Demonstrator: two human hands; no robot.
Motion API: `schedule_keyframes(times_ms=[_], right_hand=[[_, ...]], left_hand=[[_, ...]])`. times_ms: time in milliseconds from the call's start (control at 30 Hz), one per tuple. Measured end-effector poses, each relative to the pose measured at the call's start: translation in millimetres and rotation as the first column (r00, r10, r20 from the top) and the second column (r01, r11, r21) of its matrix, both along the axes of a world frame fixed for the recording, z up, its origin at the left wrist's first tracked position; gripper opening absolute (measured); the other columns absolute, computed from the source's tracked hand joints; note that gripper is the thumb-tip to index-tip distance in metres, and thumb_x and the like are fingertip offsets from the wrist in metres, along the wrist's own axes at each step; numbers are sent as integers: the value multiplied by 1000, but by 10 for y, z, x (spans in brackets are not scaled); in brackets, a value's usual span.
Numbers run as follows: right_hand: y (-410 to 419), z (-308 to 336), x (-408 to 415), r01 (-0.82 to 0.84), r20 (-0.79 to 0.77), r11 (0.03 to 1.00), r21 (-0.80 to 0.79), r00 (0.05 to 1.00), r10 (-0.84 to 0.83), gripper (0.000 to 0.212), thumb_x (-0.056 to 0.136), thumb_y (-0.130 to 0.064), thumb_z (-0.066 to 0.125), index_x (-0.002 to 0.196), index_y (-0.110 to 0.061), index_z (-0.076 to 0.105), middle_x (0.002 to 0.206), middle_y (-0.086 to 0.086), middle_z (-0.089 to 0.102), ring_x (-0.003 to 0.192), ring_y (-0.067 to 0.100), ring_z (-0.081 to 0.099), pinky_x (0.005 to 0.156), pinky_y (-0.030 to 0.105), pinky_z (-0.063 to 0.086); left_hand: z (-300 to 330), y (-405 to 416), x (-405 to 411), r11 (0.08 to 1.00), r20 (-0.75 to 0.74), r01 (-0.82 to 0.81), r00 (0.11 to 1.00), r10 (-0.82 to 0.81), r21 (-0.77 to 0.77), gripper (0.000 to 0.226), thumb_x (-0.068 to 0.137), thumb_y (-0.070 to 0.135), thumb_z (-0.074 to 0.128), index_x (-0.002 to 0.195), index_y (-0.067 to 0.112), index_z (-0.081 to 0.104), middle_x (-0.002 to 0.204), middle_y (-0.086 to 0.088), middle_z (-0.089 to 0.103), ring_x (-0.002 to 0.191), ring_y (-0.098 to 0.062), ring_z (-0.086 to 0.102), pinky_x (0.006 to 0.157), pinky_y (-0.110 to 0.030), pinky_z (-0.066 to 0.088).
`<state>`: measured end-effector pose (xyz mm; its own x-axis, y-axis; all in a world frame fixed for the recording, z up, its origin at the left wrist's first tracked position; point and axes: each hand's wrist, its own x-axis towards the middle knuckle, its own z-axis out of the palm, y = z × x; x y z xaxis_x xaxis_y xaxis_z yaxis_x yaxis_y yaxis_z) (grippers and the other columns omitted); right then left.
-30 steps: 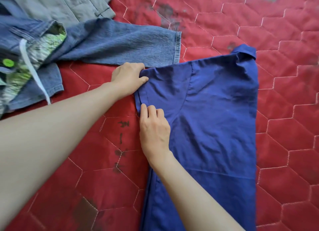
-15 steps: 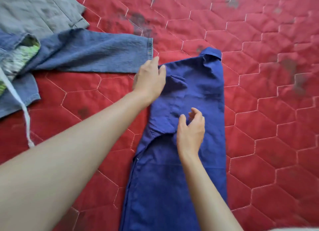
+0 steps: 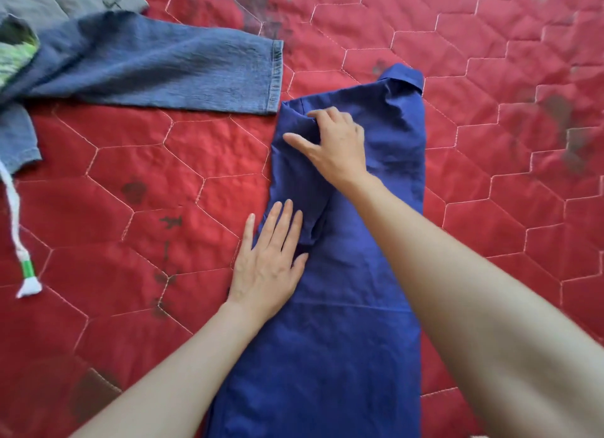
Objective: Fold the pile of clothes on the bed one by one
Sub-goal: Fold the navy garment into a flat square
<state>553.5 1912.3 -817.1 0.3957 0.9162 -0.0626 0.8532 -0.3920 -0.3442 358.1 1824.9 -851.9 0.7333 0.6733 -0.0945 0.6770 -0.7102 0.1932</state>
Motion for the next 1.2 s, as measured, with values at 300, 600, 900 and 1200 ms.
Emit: schedule_keyframes(times_ms=[300, 600, 900, 1200], right_hand=[[688, 0, -14, -19, -496, 1000, -6, 868, 13, 22, 77, -17, 75, 98, -17, 69, 75, -8, 59, 75, 6, 52, 85, 35, 48], [105, -36, -73, 167, -108, 888, 427, 985, -134, 33, 87, -26, 63, 118, -13, 64, 112, 4, 62, 108, 23, 55, 93, 35, 41], [43, -314, 232, -417, 296, 883, -217, 833, 467, 50, 104, -44, 20, 153, -34, 15, 162, -6, 9, 149, 15, 6, 120, 47, -1], [-510, -222, 40, -476, 278, 879, -45, 839, 468, 46, 103, -37, 31, 147, -24, 39, 155, 6, 32, 145, 22, 26, 118, 50, 13]], left_hand=[[-154, -6, -66, 996, 81, -31, 996, 24, 86, 60, 95, 37, 36, 151, 17, 30, 159, -12, 20, 147, -26, 18, 114, -58, 21], [-206, -6, -62, 993, 116, -3, 993, -11, 122, 55, 95, 32, 37, 149, 29, 32, 159, -16, 19, 147, -32, 16, 112, -63, 17], [-209, -7, -60, 990, 90, -5, 996, -7, 138, 59, 93, 32, 38, 151, 30, 26, 159, -14, 17, 147, -31, 16, 113, -62, 16], [-189, -3, -56, 992, 81, -3, 997, -7, 127, 58, 93, 32, 39, 150, 31, 28, 159, -13, 17, 147, -30, 15, 113, -62, 16]])
